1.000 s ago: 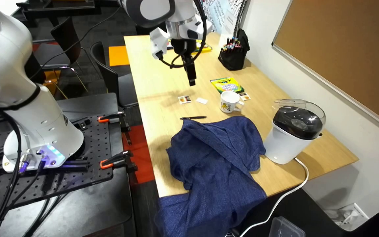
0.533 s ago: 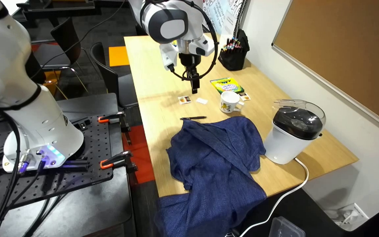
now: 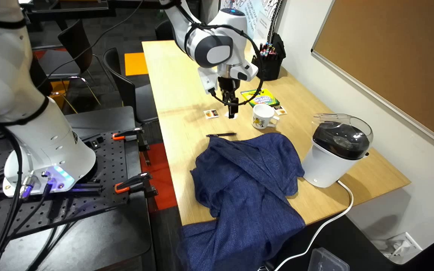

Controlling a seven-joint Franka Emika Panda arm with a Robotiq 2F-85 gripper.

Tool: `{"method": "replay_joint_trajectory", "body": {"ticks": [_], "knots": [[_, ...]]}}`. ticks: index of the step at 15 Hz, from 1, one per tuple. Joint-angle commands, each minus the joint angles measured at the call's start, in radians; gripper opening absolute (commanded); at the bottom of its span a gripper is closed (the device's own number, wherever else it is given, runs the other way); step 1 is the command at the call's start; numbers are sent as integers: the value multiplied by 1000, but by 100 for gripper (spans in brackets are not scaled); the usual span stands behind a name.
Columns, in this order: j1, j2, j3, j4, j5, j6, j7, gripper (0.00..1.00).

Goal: Put the pen into the mug.

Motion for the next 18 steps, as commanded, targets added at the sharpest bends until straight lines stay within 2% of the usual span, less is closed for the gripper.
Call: {"method": "replay_joint_trajectory", "body": {"ticks": [1,9,18], "knots": [[23,20,-23,15,11,-2,0,100],[47,65,-41,44,8,3,28,100],[23,208,-19,63,77,162,0,100]]}}
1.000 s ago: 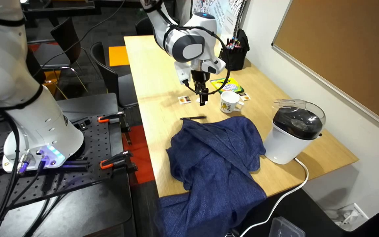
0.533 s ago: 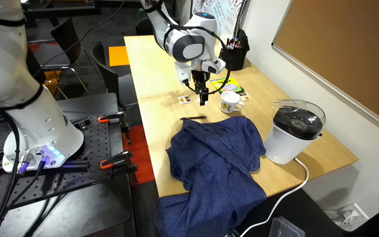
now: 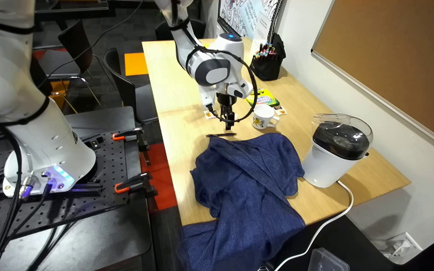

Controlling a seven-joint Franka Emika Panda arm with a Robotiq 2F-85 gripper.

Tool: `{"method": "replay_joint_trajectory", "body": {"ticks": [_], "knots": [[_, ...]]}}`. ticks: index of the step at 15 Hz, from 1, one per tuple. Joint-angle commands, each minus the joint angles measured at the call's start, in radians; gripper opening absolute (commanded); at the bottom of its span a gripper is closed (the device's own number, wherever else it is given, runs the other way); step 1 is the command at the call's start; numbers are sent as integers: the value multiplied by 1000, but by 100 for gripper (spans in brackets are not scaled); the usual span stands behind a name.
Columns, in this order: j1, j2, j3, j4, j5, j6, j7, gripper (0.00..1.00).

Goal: Put the pen into the mug.

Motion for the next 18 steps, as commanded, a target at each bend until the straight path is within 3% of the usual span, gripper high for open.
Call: {"method": "replay_joint_trajectory", "body": {"ticks": [1,7,10,13,14,18], "knots": [[-15,63,14,35,61,64,-31,100],[-25,129,25,109,129,34,-30,98],[-30,150,32,135,143,18,-36,74],[-39,169,42,153,148,2,-44,63],[-43,175,45,158,150,-3,-46,68],[-61,194,59,171,153,-16,-58,65]]}}
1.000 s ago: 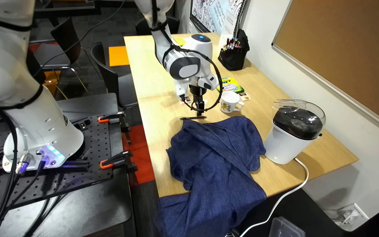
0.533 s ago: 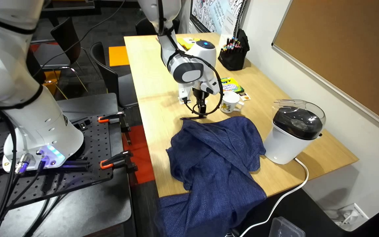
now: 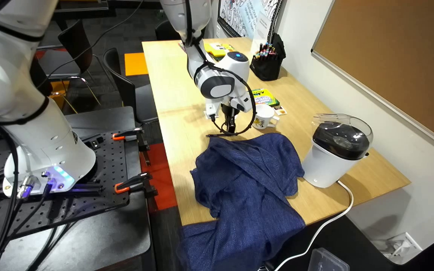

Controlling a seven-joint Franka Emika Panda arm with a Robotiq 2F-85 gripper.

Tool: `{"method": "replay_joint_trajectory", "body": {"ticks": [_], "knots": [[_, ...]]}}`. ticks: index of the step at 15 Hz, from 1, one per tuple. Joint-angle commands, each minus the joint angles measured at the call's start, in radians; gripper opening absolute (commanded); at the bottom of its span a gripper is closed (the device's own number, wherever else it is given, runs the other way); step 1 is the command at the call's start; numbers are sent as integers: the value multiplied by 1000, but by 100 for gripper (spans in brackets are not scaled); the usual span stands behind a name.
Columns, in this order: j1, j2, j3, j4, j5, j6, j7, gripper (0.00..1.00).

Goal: Put the pen into the mug.

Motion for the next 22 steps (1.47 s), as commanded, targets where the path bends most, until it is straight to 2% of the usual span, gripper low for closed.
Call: {"method": "replay_joint_trajectory", "body": {"ticks": [1,3,5,8,9,15,17,20,22], "knots": [[-33,17,30,34,33,-49,-53,63],[-38,23,33,41,31,-66,-67,44],[-39,25,31,47,29,-86,-77,31],[-39,27,30,58,28,-123,-80,5],[-40,28,30,62,27,-137,-82,0],[-47,37,27,102,26,-218,-100,0],[-48,41,27,108,26,-235,-106,28],[-50,45,29,112,27,-245,-110,49],[-53,55,32,115,28,-248,-115,51]]}}
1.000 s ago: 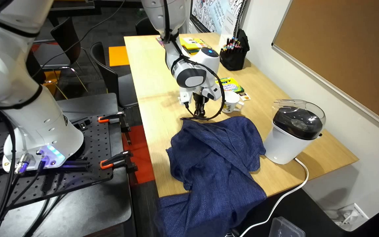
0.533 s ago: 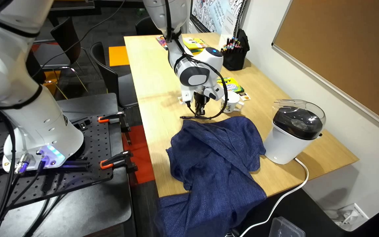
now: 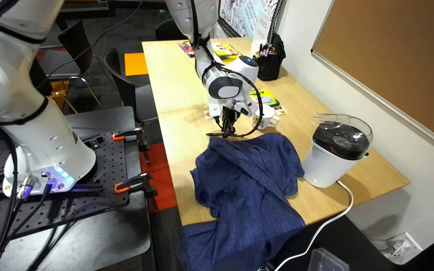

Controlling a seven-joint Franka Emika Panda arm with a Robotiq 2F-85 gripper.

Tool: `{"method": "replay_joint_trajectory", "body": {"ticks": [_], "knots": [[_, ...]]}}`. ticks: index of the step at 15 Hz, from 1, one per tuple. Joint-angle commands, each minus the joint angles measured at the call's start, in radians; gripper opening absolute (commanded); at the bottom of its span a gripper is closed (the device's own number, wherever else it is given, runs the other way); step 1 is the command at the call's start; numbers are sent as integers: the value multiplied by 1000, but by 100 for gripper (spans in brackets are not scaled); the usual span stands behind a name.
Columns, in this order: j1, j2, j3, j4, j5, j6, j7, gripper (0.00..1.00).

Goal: Put the pen into the mug.

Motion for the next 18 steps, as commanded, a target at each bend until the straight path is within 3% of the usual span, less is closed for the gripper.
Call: {"method": "replay_joint_trajectory", "body": {"ticks": [1,2,4,7,18], "knots": [[-21,20,20,28,26,-41,-43,51],[-20,26,20,29,25,-37,-45,27],[-18,29,18,30,23,-36,-42,26],[-20,18,12,23,21,-39,-36,2],[49,-93,-44,-50,-19,0,8,3]]}}
